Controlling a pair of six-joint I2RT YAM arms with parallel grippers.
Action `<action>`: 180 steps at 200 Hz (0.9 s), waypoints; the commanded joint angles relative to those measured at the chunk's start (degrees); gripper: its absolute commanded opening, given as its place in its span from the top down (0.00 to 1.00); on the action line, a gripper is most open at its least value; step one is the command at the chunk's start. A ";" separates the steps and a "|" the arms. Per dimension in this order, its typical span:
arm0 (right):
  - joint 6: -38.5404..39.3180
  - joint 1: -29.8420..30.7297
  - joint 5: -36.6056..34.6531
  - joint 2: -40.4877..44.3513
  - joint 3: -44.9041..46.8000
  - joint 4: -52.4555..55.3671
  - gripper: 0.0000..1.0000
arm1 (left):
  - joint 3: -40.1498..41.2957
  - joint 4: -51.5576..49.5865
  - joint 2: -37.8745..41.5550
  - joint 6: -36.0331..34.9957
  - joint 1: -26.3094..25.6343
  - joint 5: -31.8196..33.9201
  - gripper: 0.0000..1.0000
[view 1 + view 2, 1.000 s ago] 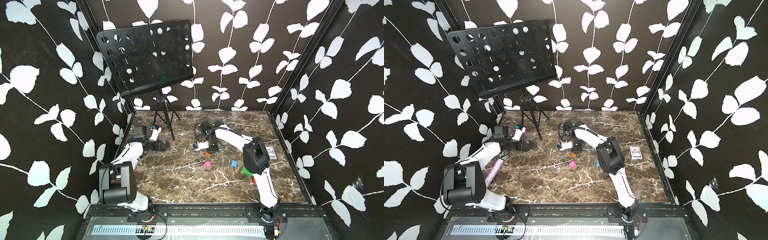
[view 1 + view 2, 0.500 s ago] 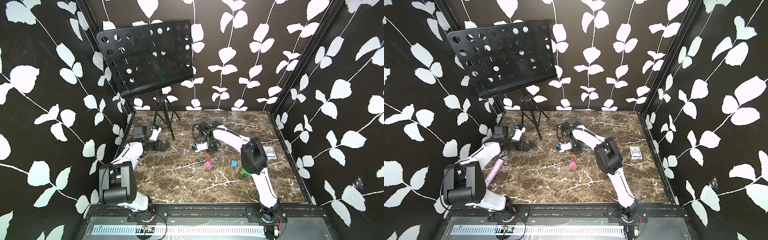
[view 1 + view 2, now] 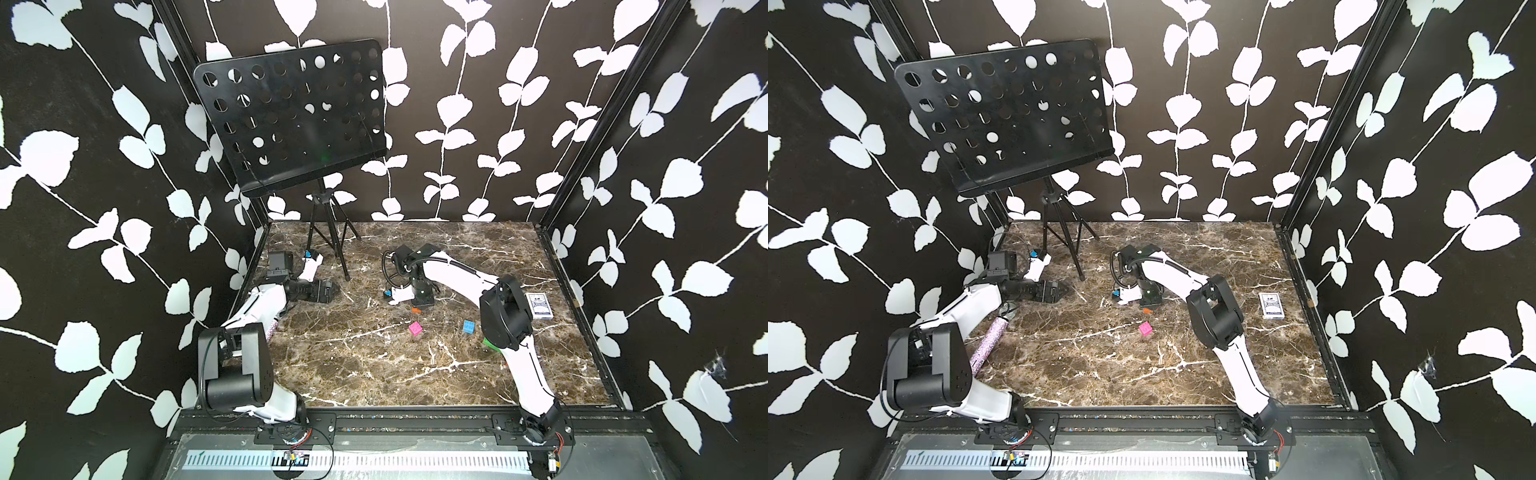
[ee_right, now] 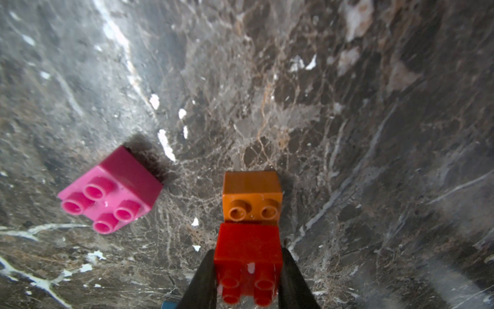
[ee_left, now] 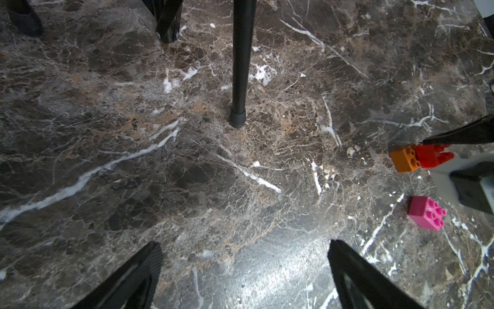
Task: Assemble the letter y with lego
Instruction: Assemble the lego brick with the lego brick.
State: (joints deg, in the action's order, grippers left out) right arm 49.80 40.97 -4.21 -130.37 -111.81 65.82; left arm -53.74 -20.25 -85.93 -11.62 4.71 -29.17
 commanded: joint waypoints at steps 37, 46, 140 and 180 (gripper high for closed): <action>-1.68 -0.98 -2.07 -6.53 0.25 4.14 0.80 | 0.47 -0.83 1.46 0.19 0.45 -1.05 0.01; -0.16 -0.82 -1.11 -6.26 0.56 4.94 0.80 | 0.47 -0.78 1.40 0.19 0.48 -1.06 0.01; 2.49 -0.28 1.71 -5.69 0.40 6.09 0.77 | 0.89 -0.21 0.85 0.91 0.39 -4.31 0.03; -0.74 -1.14 0.24 -1.14 1.57 4.93 0.60 | 1.30 0.96 0.32 3.14 -0.24 -7.76 0.05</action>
State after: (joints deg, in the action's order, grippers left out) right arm 50.96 40.38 -4.27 -131.50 -113.06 68.82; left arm -53.30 -19.97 -85.93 -10.07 4.69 -33.47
